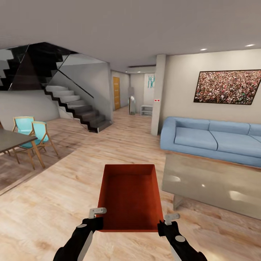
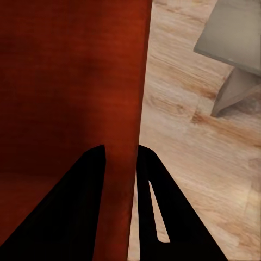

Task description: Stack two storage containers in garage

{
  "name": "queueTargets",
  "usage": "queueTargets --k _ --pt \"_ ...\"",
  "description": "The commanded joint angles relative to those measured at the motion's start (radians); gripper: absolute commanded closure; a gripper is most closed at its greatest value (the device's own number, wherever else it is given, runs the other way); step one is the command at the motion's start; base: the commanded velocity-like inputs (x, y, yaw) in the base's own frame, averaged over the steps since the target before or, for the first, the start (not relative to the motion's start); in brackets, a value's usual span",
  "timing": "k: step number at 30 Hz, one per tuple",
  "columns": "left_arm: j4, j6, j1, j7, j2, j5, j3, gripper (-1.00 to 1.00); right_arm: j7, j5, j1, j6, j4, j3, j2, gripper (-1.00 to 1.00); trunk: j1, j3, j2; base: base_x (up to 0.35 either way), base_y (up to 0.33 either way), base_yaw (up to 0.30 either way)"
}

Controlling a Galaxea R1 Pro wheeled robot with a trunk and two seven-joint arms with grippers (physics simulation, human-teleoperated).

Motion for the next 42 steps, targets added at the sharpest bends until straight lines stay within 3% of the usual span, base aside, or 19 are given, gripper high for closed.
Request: queueTargets --k 1,23,42 --pt "-0.001 0.007 0.001 0.023 0.021 -0.019 0.010 1.00 0.080 -0.011 -0.001 -0.002 -0.011 -0.003 -0.001 1.00 0.001 0.000 -0.001 0.307 0.134 0.000" --pt "-0.001 0.006 0.001 0.023 0.019 -0.019 0.010 1.00 0.083 -0.010 -0.001 -0.002 -0.011 -0.002 -0.001 1.00 0.001 0.000 -0.001 0.307 0.127 0.000" --pt "-0.001 0.006 0.001 0.023 0.019 -0.019 0.010 1.00 0.083 -0.010 -0.001 -0.002 -0.011 -0.002 -0.001 1.00 0.001 0.000 -0.001 0.318 0.010 0.000"
